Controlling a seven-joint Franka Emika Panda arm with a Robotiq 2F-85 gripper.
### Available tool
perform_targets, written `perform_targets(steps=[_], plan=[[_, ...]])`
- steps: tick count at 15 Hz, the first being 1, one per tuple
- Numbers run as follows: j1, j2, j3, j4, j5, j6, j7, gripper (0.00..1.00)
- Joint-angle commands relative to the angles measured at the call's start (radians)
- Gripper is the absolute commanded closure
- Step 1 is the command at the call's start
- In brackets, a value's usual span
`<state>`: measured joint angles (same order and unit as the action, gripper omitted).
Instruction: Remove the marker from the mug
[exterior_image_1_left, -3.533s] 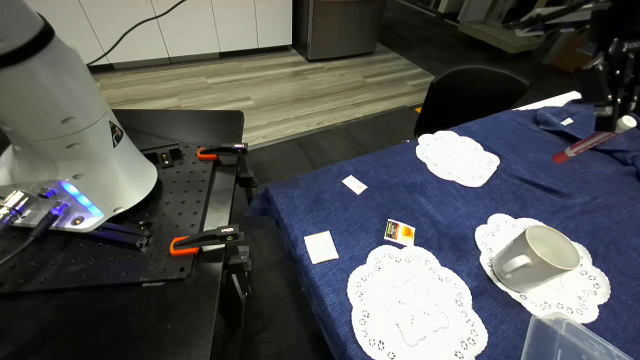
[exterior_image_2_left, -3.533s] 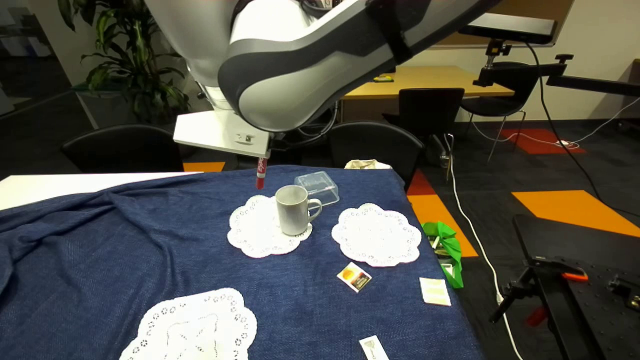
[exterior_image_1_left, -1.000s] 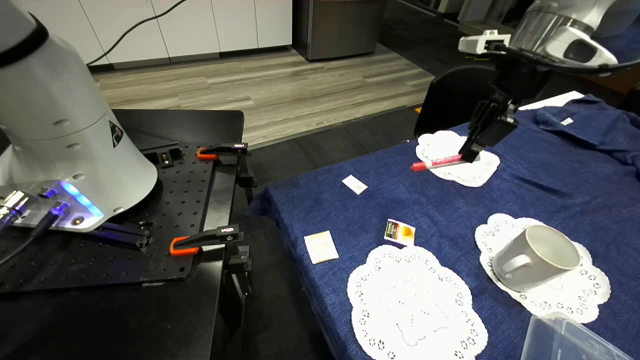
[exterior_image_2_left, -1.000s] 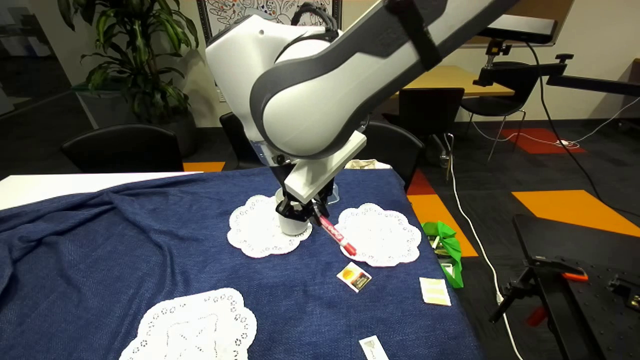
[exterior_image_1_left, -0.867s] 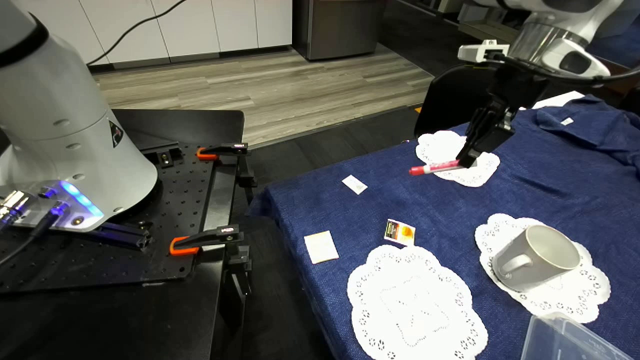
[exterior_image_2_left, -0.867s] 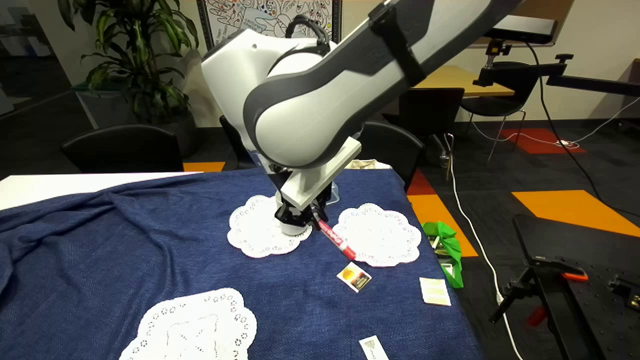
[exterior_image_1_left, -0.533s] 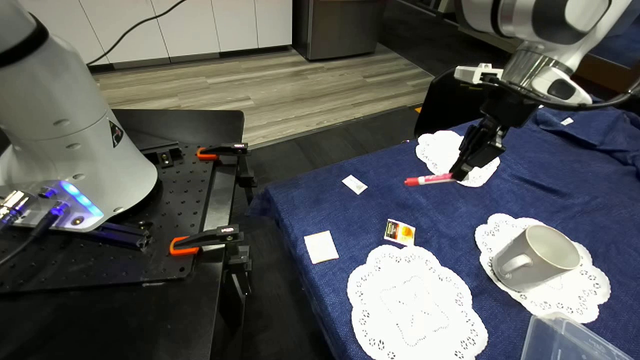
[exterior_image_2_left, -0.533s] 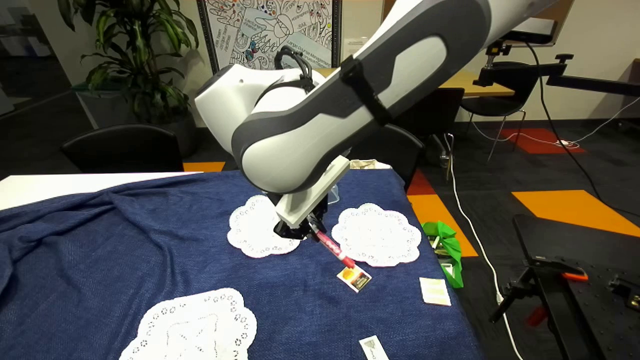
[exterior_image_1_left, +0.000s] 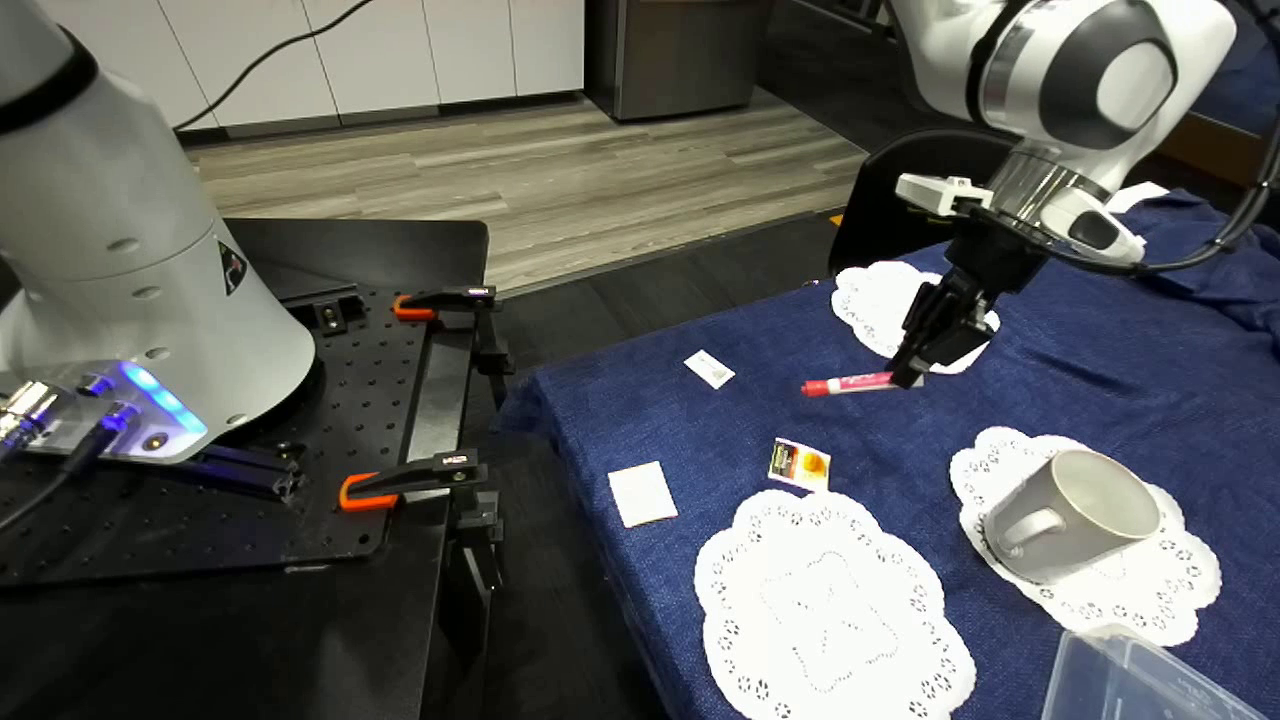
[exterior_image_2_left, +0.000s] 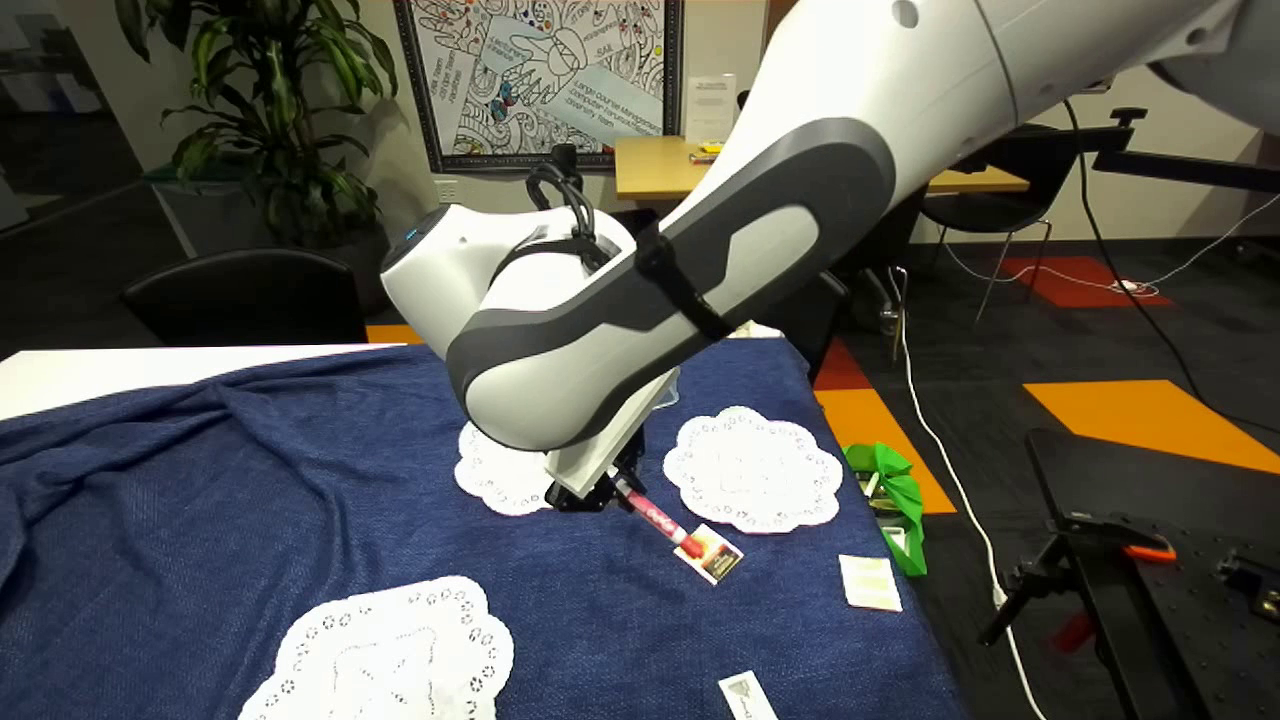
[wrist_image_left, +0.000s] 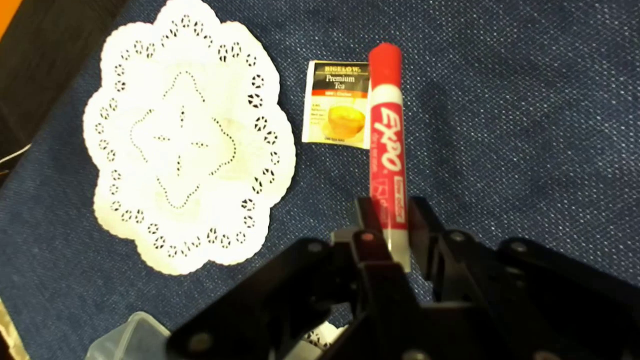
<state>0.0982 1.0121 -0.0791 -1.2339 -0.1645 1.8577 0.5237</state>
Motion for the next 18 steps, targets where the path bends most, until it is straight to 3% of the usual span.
perform_targets(steps=[1, 3, 4, 6, 12, 18], plan=[[0.045, 0.029, -0.047, 0.015, -0.022, 0.063, 0.021, 0.95], [0.070, 0.023, -0.073, -0.020, -0.046, 0.143, 0.054, 0.95], [0.083, 0.021, -0.087, -0.033, -0.058, 0.181, 0.071, 0.54], [0.104, 0.005, -0.106, -0.063, -0.069, 0.231, 0.108, 0.48], [0.142, -0.071, -0.155, -0.143, -0.076, 0.296, 0.267, 0.02], [0.144, -0.245, -0.168, -0.309, -0.078, 0.377, 0.388, 0.00]])
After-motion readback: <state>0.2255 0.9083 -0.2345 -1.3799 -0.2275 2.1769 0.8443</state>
